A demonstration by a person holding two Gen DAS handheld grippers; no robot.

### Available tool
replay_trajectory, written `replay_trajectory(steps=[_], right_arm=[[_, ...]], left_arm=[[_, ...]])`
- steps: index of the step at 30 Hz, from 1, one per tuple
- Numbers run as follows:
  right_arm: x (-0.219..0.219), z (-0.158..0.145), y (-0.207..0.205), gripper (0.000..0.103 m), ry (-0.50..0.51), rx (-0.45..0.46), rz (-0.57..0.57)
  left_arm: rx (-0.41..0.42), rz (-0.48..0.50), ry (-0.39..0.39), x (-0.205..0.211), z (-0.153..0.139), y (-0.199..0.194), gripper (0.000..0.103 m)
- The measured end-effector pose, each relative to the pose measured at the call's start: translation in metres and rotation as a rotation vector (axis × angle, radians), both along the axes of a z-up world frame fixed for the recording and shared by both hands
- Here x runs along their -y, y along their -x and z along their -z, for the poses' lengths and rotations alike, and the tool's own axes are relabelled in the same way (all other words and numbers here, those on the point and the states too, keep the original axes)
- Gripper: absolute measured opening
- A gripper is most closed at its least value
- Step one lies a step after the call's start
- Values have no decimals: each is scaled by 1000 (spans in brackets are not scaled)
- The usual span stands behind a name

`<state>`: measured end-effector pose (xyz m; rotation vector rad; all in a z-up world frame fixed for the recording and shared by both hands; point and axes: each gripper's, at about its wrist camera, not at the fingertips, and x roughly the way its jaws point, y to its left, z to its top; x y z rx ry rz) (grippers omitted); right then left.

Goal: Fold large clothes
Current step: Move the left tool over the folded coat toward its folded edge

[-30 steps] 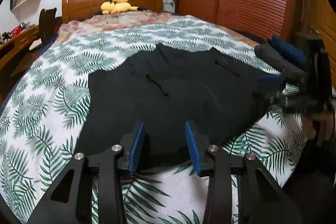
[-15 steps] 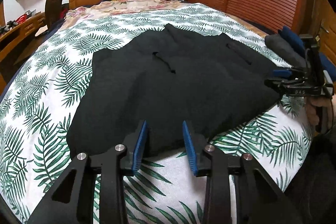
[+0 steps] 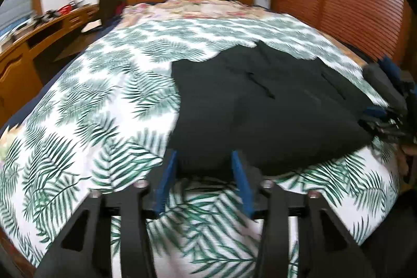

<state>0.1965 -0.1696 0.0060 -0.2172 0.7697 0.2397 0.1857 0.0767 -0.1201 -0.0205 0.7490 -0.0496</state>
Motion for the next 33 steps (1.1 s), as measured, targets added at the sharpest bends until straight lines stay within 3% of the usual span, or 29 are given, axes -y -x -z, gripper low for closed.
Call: replay_trajectory(steps=[8,18,26,30,33], right_arm=[[-5,-3,2,68,14,2,4],[-6,-14,4,68,-23,28,20],[-23,-22,7,68,-68,49,-37],[-37,-22,8,68,-109,40,-115],[-47,-17,8,68,-114,24,-174]], left_arm=[[-78,-35,33,-17,18,-16,48],[-139,-29,8,-13,35,-23,48],[-144,-21,-23,-8,37,-23,47],[-163,21,-43,-2,35,-23,26],[-147,38,-80,4,27,-21,17]])
